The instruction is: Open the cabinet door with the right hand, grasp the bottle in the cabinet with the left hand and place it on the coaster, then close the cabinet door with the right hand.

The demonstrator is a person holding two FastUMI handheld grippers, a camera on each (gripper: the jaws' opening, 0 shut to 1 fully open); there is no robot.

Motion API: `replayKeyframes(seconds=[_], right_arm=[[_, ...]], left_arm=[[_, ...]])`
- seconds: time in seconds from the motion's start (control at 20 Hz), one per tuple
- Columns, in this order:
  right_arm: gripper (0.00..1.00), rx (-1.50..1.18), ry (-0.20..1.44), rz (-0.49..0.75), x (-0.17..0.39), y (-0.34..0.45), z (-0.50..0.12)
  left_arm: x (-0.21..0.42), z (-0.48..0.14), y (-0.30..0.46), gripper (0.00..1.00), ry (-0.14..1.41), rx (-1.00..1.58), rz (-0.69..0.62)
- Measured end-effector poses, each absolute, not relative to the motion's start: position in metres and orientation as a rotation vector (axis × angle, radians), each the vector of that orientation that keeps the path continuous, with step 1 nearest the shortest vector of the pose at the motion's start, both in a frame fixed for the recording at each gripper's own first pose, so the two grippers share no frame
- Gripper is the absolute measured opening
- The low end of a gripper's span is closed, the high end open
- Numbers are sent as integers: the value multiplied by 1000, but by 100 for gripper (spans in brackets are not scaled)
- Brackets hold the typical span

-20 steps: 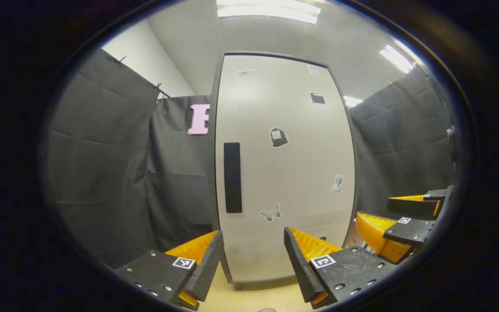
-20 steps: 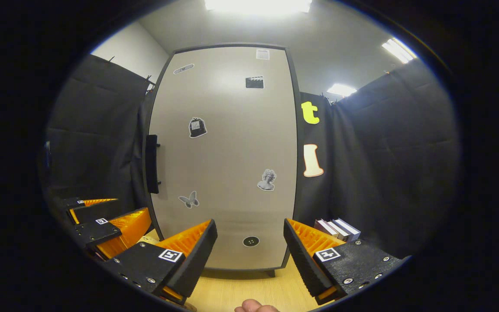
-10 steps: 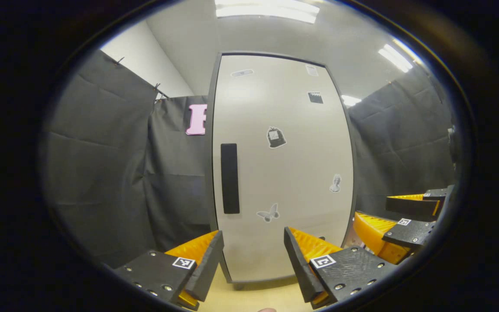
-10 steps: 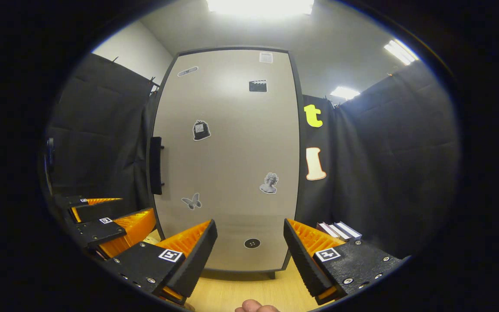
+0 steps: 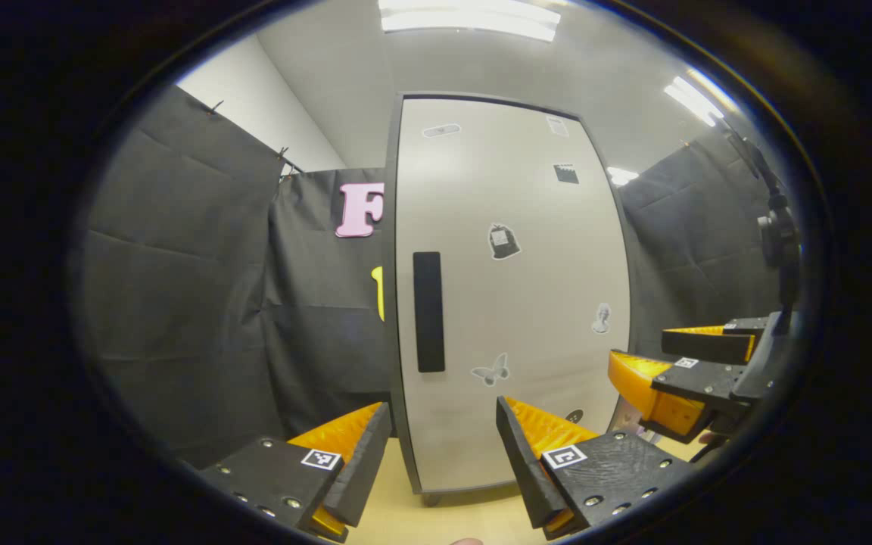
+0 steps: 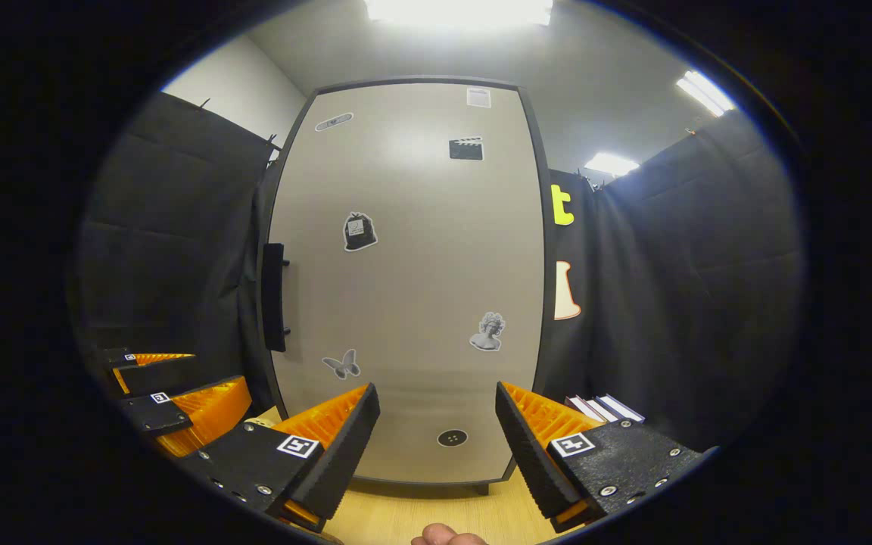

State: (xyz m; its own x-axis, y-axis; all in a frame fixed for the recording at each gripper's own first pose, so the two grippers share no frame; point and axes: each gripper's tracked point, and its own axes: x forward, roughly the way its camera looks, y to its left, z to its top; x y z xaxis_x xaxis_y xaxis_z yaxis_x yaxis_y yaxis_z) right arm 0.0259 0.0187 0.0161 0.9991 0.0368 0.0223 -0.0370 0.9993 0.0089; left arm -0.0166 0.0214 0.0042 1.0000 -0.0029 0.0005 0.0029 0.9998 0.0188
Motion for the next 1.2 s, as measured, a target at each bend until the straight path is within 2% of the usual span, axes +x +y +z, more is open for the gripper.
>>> replayKeyframes(seconds=[0.2, 0.25, 0.3, 0.45, 0.5, 0.55, 1.0, 1.1, 1.2], right_arm=[[95, 5, -43, 68, 44, 42, 28], [95, 4, -48, 78, 48, 48, 32], [95, 1, -54, 87, 53, 56, 35], [95, -4, -80, 115, 67, 77, 47], [95, -4, -87, 127, 72, 86, 51], [95, -5, -91, 139, 77, 95, 54], [95, -31, -98, 305, 107, 203, 66], [88, -32, -77, 332, 112, 219, 63], [75, -34, -61, 311, 120, 222, 62]], left_arm=[[-25, 0, 48, 81, 9, 18, 28], [-27, -2, 56, 86, 14, 17, 36], [-30, -5, 63, 81, 18, 16, 47], [-38, -13, 87, 81, 31, 19, 77], [-41, -16, 96, 86, 37, 25, 91], [-44, -18, 104, 81, 41, 30, 104], [-81, -44, 182, 81, 92, 27, 241], [-88, -51, 194, 81, 100, 16, 269], [-93, -56, 201, 81, 111, 0, 275]])
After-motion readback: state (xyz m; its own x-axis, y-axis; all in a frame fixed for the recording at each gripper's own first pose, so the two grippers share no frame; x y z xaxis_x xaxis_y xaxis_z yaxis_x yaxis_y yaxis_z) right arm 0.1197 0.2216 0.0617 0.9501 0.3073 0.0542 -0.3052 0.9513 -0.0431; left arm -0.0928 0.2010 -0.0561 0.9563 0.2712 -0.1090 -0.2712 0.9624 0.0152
